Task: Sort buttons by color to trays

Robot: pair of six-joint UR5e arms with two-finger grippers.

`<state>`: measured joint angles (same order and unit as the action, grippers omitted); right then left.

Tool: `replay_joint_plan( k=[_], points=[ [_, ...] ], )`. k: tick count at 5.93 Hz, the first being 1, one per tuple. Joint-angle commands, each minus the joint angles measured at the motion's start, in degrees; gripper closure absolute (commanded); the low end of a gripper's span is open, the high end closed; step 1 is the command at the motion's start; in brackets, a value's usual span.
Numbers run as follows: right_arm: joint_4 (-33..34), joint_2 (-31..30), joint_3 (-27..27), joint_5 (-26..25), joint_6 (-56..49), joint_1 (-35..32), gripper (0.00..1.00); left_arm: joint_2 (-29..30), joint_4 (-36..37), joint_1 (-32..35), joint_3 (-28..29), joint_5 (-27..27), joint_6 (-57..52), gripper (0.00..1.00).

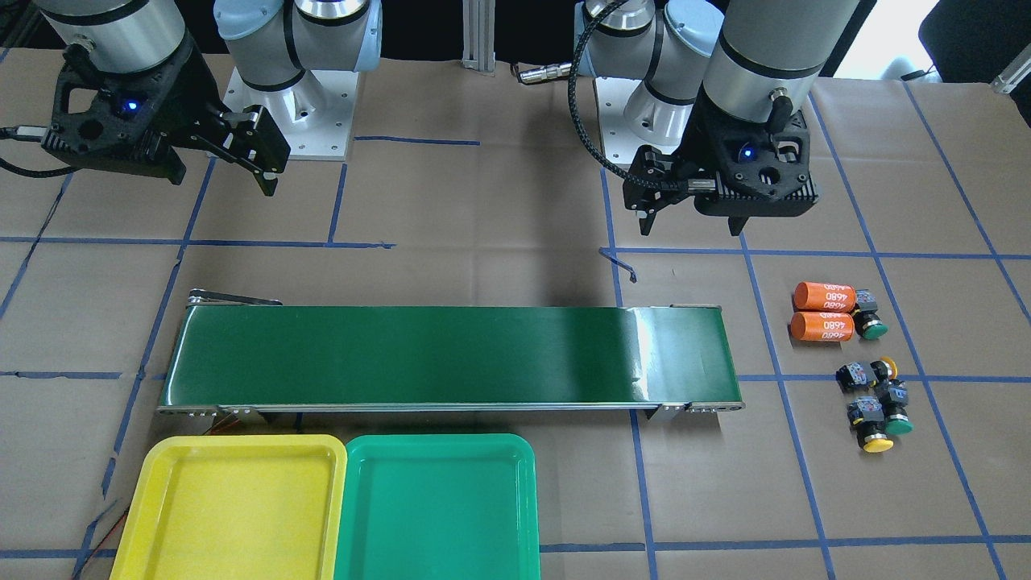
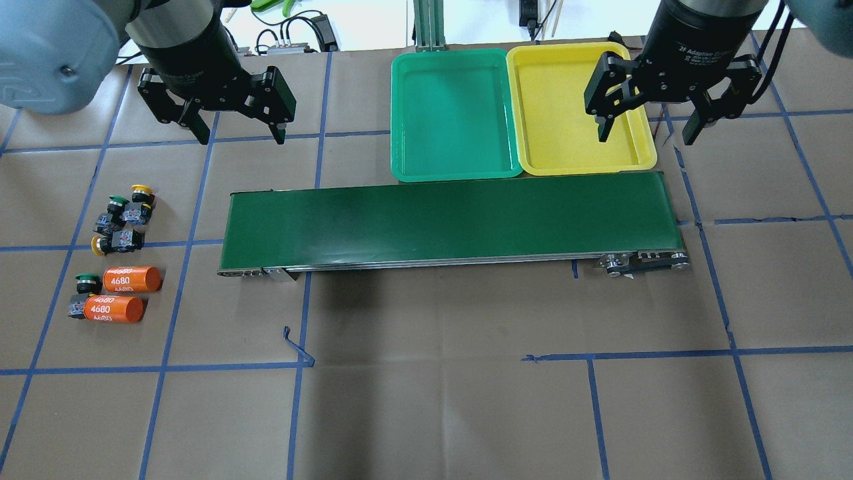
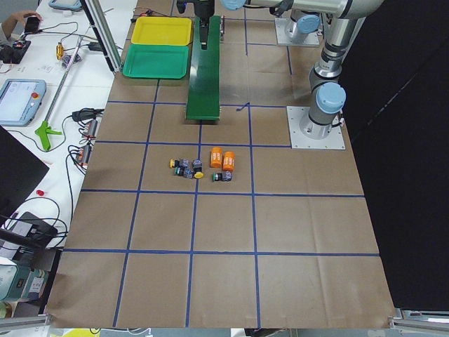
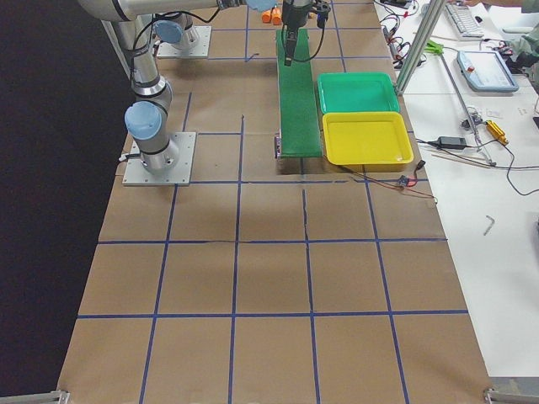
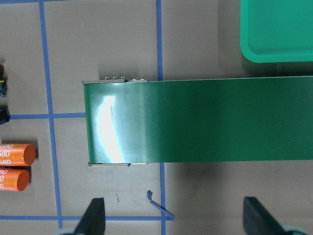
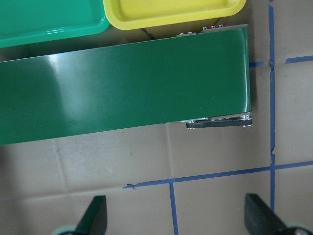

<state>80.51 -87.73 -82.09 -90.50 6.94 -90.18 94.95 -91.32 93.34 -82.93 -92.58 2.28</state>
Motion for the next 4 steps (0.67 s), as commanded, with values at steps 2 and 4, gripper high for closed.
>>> replay_joint_plan(
  k=[2,4],
  points=[
    [0.0,0.0,0.0,0.0,0.0,0.0,0.0,0.0,0.0,-0.1,0.1,-0.1,-0.1,0.01],
    [0.0,-0.1,0.0,0.0,0.0,0.0,0.0,0.0,-0.5,-4.0,-0.2,0.4,-6.4,0.01]
  ],
)
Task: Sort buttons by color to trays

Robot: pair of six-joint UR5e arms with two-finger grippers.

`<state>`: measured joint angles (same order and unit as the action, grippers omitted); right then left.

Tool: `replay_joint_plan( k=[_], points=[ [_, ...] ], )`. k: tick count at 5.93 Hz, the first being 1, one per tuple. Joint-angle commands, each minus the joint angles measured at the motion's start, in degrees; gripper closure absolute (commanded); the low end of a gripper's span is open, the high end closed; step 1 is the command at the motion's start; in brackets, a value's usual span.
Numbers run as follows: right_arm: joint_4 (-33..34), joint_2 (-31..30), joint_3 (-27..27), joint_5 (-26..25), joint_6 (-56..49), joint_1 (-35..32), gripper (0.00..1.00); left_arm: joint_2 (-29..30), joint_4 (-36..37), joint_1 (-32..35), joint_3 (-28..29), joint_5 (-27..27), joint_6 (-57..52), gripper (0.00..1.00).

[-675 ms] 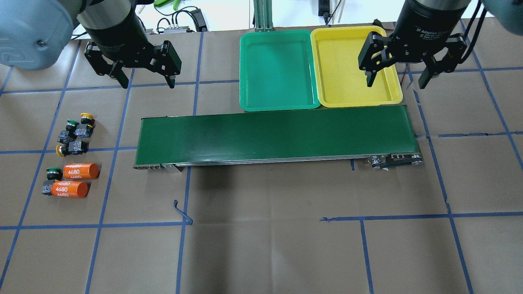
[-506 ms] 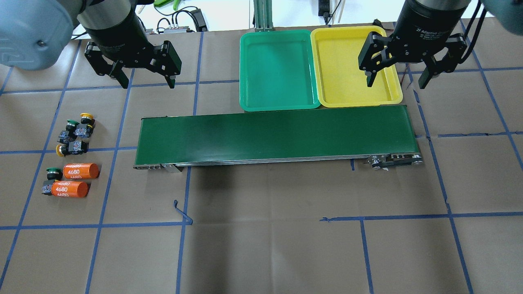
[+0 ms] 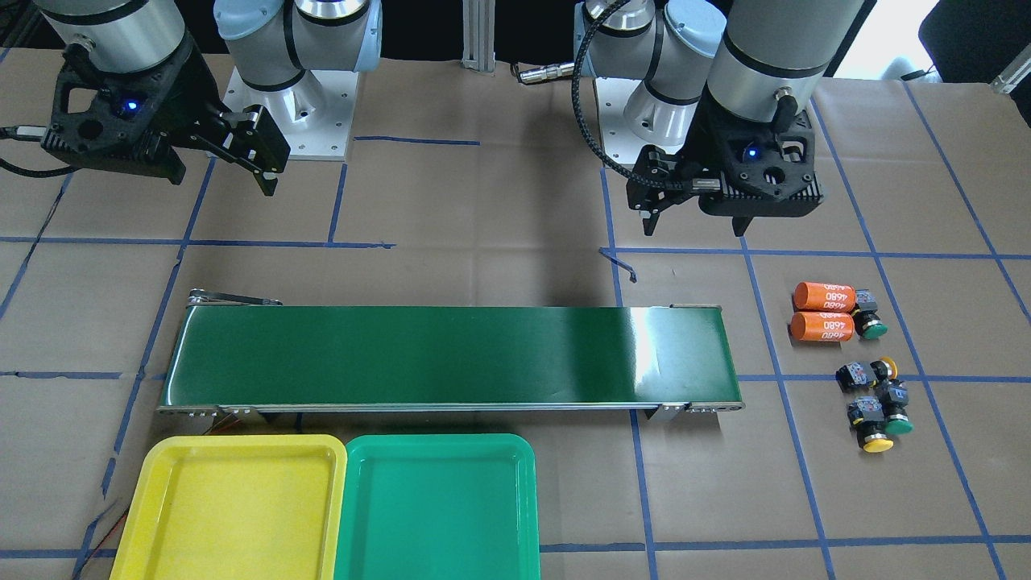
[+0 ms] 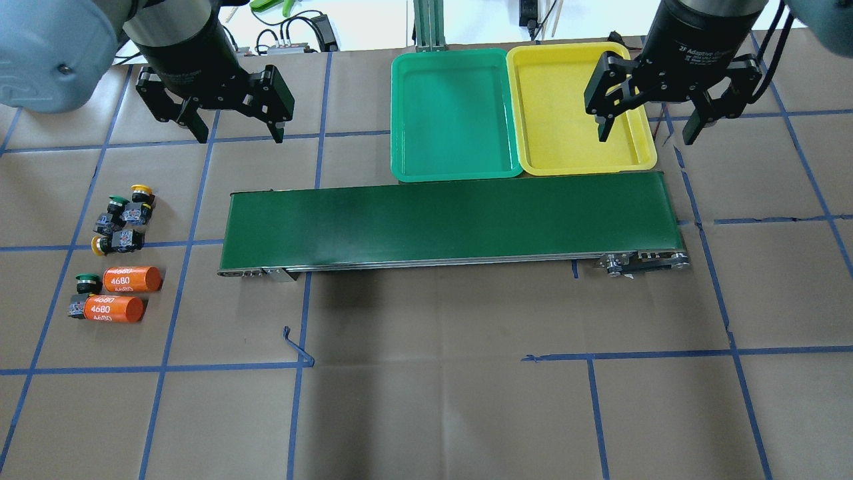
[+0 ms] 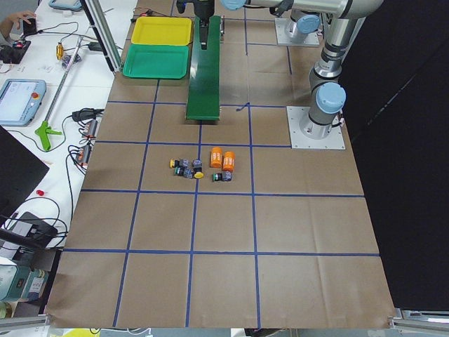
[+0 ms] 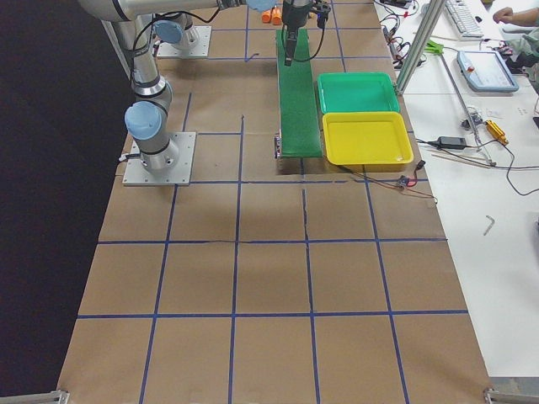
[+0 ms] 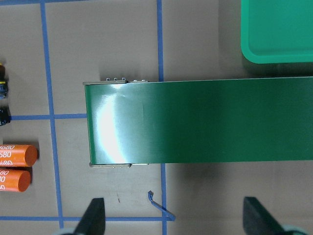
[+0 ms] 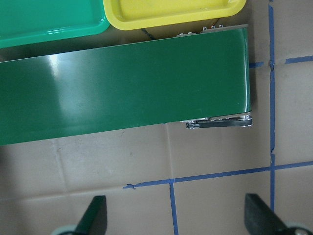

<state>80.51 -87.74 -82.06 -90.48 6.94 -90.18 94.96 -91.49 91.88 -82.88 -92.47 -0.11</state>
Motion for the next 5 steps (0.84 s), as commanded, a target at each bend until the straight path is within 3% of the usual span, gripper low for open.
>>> replay_joint_plan(
  k=[1,3,5],
  points=[
    [0.0,-0.1,0.0,0.0,0.0,0.0,0.0,-0.4,-1.2,-6.7,-1.1,0.4,-9.2,0.01],
    [-0.1,-0.1,0.1,0.0,0.0,-0.1,0.0,0.1,-2.0,-12.0,-1.6,-0.2,-20.8,0.01],
    [0.0,-0.1,0.0,0.0,0.0,0.0,0.0,0.8,-0.6,-23.2,-6.8,-0.3,-44.3,0.02]
  ],
)
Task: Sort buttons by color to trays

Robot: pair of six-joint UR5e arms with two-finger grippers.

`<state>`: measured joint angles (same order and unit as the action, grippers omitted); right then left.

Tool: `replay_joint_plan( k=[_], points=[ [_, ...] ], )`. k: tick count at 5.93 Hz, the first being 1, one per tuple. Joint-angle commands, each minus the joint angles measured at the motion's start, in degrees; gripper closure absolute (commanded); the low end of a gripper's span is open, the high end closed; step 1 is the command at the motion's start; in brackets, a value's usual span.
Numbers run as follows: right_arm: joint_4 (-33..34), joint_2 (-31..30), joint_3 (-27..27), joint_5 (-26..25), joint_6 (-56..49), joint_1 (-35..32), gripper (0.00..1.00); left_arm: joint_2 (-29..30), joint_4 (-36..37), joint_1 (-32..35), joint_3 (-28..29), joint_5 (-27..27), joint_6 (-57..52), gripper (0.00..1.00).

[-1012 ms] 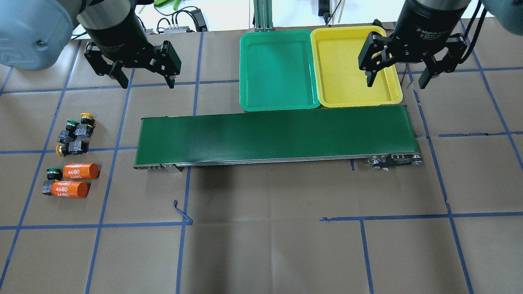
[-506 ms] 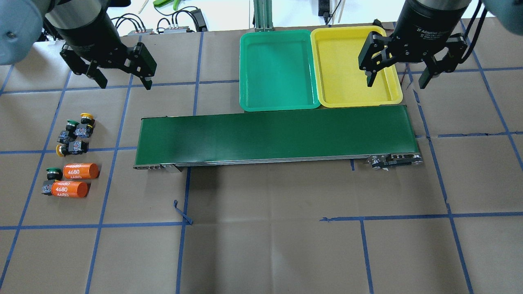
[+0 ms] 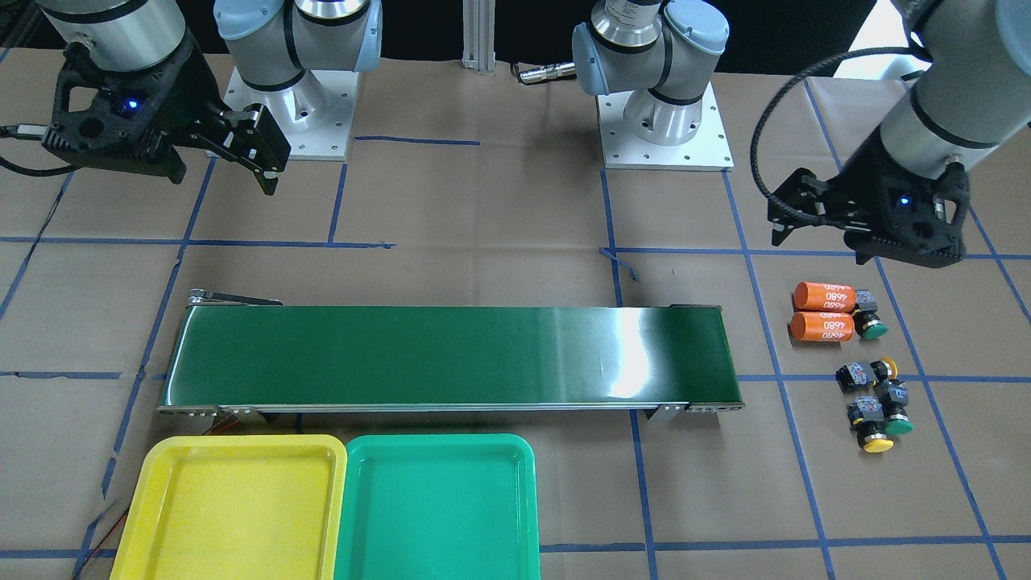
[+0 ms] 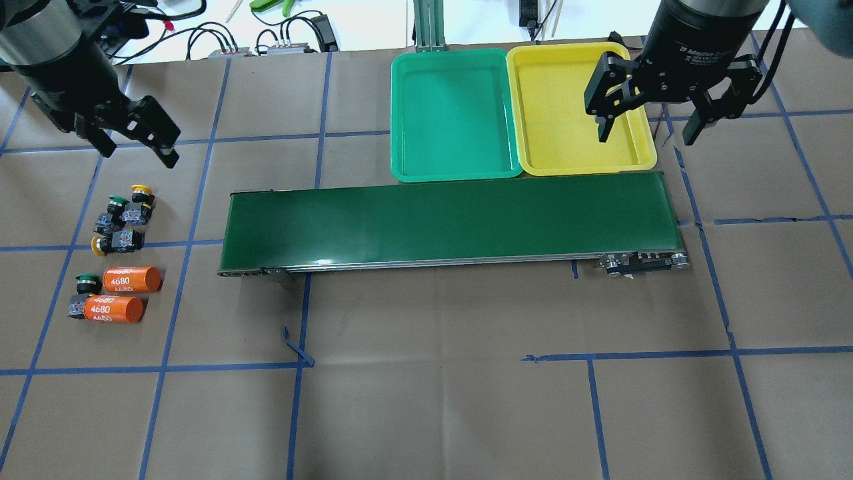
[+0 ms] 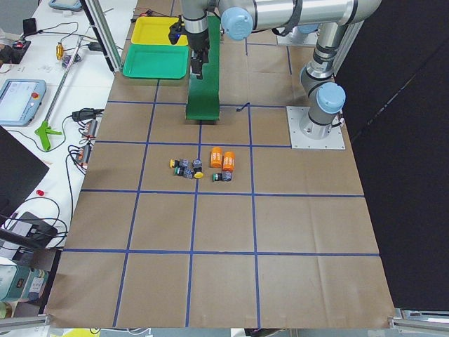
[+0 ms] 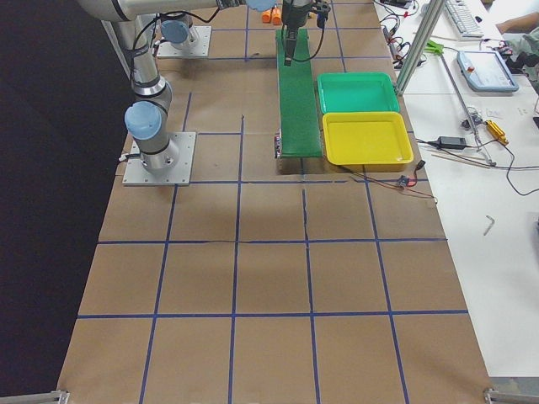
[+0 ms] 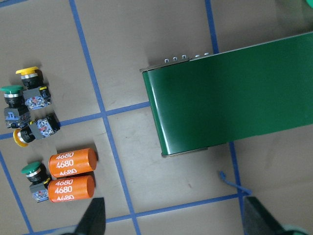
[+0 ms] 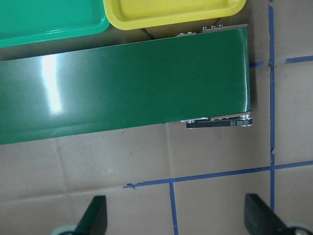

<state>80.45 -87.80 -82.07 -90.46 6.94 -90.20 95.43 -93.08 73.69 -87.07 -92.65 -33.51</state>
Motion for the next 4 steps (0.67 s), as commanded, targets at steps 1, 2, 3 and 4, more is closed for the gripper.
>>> replay_joint_plan(
  k=[1,2,3,4],
  points=[
    [0.1,0.0,0.0,0.1,0.0,-0.1,0.0,0.3,5.1,-7.5,-5.3,-0.1,-22.0,0.02],
    [0.1,0.0,0.2,0.1,0.0,-0.1,0.0,-0.1,8.4,-11.3,-8.0,0.1,-30.3,0.02],
    [0.1,0.0,0.1,0.1,0.0,-0.1,0.0,0.7,11.2,-13.2,-9.6,0.1,-41.2,0.02],
    [0.1,0.0,0.0,0.1,0.0,-0.1,0.0,1.4,16.2,-13.7,-12.1,0.2,-51.5,0.02]
  ],
)
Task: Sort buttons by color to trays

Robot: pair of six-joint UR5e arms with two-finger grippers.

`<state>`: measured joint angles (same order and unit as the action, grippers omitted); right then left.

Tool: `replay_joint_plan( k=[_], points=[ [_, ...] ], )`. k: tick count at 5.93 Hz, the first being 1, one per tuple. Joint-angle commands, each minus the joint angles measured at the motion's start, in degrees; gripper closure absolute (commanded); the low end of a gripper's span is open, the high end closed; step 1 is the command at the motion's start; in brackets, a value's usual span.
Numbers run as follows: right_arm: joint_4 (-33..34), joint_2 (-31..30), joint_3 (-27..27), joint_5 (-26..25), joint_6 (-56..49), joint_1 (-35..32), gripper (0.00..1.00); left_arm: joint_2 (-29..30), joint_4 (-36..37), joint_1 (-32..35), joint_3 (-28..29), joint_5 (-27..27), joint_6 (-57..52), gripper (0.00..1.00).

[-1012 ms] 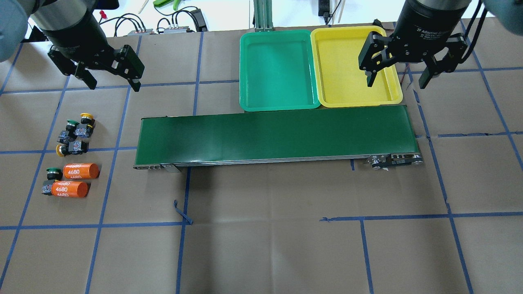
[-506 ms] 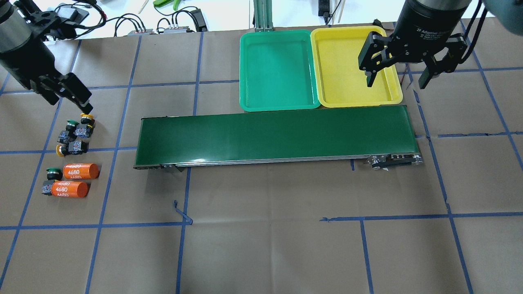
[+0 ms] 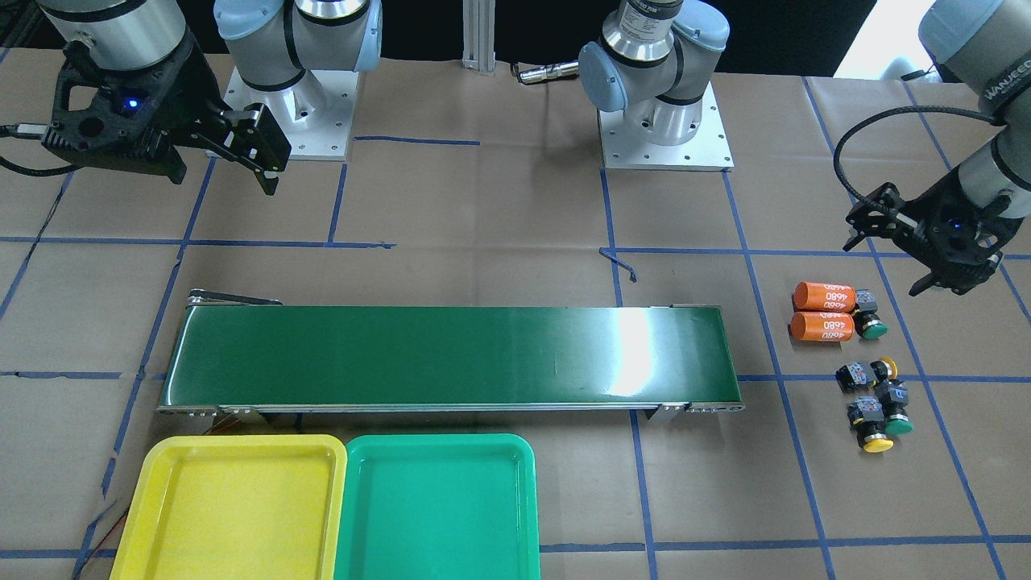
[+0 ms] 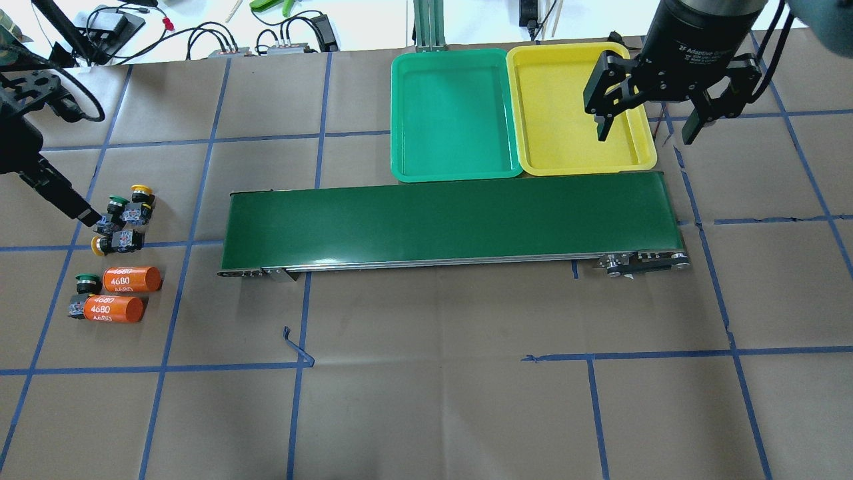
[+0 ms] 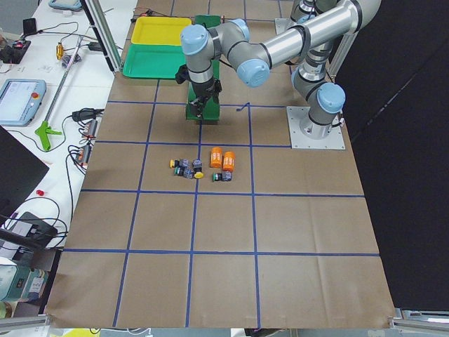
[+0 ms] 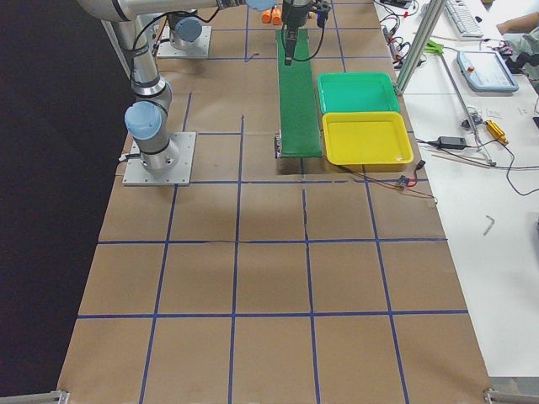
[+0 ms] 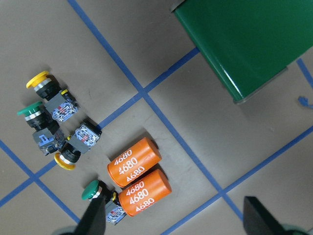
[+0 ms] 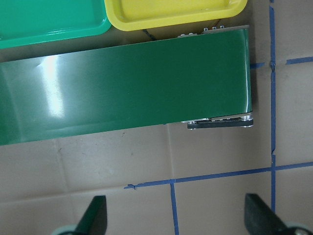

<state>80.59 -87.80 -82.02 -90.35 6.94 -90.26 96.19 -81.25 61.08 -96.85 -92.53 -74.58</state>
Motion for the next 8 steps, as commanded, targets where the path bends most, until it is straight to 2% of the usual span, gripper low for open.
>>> replay_joint_plan(
  k=[1,3,4,7,8],
  points=[
    [0.0,0.0,-0.1,-0.1,-0.1,0.1,0.0,1.5,10.4,-1.7,-5.9,0.1,-15.6,0.02],
    [0.0,0.0,0.0,0.0,0.0,0.0,0.0,5.2,17.6,-1.8,-10.1,0.6,-26.2,0.02],
    [0.0,0.0,0.0,0.0,0.0,0.0,0.0,9.7,21.0,-1.9,-9.8,0.7,-30.7,0.02],
    [-0.1,0.0,0.0,0.0,0.0,0.0,0.0,17.0,22.5,-1.9,-10.5,-0.2,-34.5,0.02],
    [0.0,0.0,-0.1,0.0,0.0,0.0,0.0,17.0,22.4,-2.1,-11.0,-0.6,-34.7,0.02]
  ],
)
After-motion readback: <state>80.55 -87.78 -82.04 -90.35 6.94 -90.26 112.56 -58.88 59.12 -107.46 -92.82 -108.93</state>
